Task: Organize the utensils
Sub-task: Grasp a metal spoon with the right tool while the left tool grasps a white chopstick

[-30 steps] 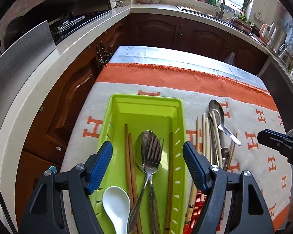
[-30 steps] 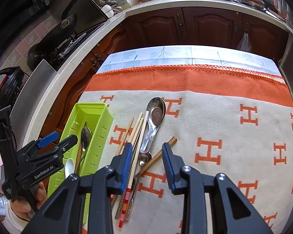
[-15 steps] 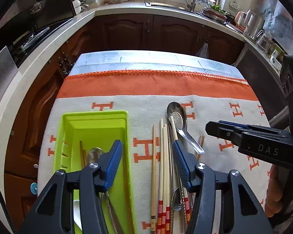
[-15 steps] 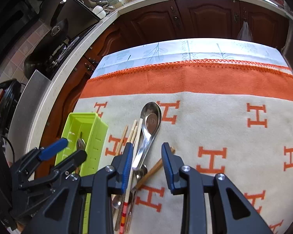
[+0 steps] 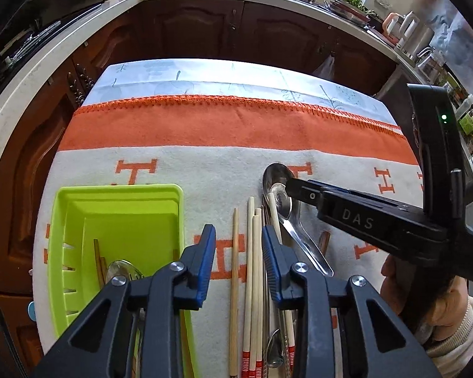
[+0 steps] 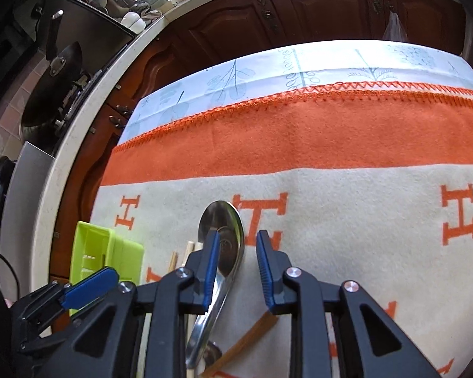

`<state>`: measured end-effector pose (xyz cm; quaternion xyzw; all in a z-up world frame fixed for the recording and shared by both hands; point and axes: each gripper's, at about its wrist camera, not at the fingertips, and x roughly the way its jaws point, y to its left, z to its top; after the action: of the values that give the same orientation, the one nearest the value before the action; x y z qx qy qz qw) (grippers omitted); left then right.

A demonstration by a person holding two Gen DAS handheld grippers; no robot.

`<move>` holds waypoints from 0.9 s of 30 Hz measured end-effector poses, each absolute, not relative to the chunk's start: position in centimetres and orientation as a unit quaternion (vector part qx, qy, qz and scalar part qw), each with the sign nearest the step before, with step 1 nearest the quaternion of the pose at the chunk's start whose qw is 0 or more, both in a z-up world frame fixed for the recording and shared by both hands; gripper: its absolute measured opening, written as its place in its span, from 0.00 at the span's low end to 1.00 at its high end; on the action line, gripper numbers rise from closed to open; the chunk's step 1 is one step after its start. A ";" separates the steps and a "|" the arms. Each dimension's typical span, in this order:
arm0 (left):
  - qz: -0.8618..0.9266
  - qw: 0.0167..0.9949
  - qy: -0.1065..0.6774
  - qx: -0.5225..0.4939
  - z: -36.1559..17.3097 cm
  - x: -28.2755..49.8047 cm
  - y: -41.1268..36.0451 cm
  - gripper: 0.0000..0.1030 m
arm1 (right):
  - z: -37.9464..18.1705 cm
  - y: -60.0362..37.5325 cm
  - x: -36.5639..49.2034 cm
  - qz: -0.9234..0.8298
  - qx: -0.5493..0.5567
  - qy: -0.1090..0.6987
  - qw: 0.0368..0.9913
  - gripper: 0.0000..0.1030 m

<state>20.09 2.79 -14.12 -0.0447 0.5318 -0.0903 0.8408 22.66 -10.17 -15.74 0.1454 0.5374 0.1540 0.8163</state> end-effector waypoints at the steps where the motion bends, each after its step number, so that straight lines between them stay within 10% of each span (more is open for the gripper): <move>1: -0.091 0.840 0.532 -0.045 -14.2 20.2 2.7 0.28 | -16.0 -9.9 22.7 0.153 0.137 0.538 0.817 0.19; 10: -0.099 0.832 0.543 -0.056 -15.1 20.8 2.2 0.28 | -16.0 -8.5 22.2 0.163 0.084 0.511 0.840 0.01; 27: -0.129 0.817 0.560 -0.048 -16.6 20.3 -1.0 0.20 | -12.2 -17.2 17.3 0.143 0.185 0.449 0.863 0.01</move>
<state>20.34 -1.01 -16.62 -0.0476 0.5596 -0.1285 0.8173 17.32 -17.19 -12.16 0.1852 0.4487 0.1426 0.8626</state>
